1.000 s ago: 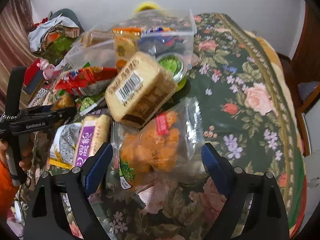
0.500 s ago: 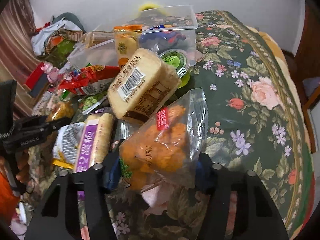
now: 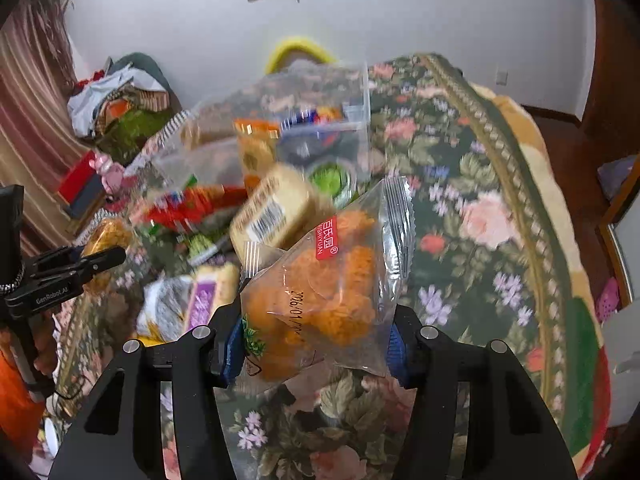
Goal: Organize snacks
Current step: 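Carry pastry bag with left tool while right tool drops orange snack bag in box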
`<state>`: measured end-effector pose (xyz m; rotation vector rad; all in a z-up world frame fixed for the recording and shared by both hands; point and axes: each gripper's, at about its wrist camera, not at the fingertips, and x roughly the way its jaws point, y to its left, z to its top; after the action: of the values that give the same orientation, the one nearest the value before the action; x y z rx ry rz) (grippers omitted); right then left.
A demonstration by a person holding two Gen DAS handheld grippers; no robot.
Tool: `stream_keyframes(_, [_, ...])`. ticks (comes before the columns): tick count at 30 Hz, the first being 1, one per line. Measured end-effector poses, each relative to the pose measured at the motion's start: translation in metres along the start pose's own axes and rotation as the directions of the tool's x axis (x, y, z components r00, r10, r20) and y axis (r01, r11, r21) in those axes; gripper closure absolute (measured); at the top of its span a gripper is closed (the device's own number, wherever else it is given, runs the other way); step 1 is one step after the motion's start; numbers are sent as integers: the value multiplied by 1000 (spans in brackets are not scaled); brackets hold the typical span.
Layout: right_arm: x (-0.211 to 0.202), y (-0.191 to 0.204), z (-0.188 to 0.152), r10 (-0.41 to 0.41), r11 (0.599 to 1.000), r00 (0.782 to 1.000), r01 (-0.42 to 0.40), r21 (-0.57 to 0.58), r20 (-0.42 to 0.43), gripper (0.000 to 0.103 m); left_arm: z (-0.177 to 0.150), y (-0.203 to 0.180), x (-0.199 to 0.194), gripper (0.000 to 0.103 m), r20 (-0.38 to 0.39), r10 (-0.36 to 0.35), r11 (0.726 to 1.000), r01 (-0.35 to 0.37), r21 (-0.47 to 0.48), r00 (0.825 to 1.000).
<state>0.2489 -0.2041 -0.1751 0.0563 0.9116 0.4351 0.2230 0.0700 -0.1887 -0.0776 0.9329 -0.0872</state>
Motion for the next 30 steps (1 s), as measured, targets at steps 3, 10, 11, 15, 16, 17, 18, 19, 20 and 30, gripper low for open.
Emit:
stream_keyframes(3, [-7,3,12,5,1000,999,-5,3,41,51,14,0,-8,59,30,-8,1000,8,-5,1000])
stream_keyframes(10, [-12,8,41,38,999,993,-39,3,115,50,47,-2,-16,59,88,-14,1000,14,0,996])
stream_keyframes(11, [-12,10,46,40,999,992,-40,-2,124,50,52,-1,-14,59,92,-20,1000,20,-1,996])
stream_keyframes(15, [-8,19,65,43,999,988,-39,-27,149,50,72,-2,-12,59,109,-30,999,31,-8,994])
stream_keyframes(16, [-6,21,71,46,999,987,-41,-34,155,50,75,-2,-10,59,111,-31,999,32,-8,993])
stream_keyframes(17, [-5,24,75,48,998,986,-43,-39,158,50,83,-1,-8,59,114,-35,999,36,-9,993])
stream_keyframes(18, [-3,25,80,52,998,986,-45,-44,160,50,86,-1,-7,59,115,-35,999,37,-11,993])
stream_keyframes(19, [-1,28,84,55,998,985,-47,-52,163,50,92,0,-5,59,117,-33,999,34,-11,993])
stream_keyframes(20, [3,32,91,58,997,984,-48,-62,167,50,96,0,-4,59,120,-31,999,32,-5,992])
stream_keyframes(30, [38,61,125,77,990,983,-55,-133,168,50,137,0,25,59,108,-9,1000,8,12,994])
